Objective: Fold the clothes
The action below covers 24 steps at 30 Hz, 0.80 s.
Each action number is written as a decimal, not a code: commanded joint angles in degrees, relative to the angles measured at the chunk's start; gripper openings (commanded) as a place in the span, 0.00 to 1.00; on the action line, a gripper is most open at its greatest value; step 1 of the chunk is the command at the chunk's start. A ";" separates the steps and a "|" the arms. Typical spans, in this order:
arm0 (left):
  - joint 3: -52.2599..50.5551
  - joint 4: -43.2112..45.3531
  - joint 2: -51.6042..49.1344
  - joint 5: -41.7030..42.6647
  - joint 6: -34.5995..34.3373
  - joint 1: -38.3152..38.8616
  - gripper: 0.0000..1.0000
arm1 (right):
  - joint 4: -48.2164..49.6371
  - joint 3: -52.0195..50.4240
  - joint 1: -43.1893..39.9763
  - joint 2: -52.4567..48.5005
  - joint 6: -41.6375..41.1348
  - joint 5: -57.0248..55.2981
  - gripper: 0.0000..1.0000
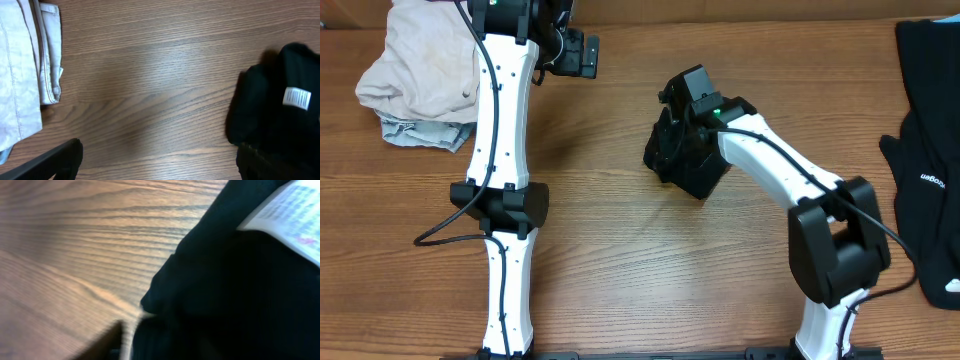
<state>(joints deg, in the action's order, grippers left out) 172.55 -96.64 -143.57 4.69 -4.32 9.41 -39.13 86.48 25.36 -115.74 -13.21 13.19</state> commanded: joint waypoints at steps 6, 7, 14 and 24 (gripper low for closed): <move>0.44 0.26 0.74 -0.20 -0.39 0.42 1.00 | -6.84 10.62 -4.04 6.01 -1.03 5.70 0.67; 0.42 0.35 0.74 -0.17 -0.39 0.42 1.00 | -8.52 12.31 -4.59 6.95 -1.03 5.77 0.67; 0.42 0.48 0.74 -0.20 -0.17 0.48 1.00 | -19.71 18.67 -10.21 10.25 -4.66 0.72 0.76; 0.42 1.33 0.74 -0.26 1.18 0.20 1.00 | -11.89 6.88 -8.39 3.26 -7.34 0.94 0.04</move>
<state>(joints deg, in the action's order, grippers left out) 172.55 -95.57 -143.57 4.69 -4.23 9.41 -53.76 96.77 14.46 -108.97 -18.63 14.55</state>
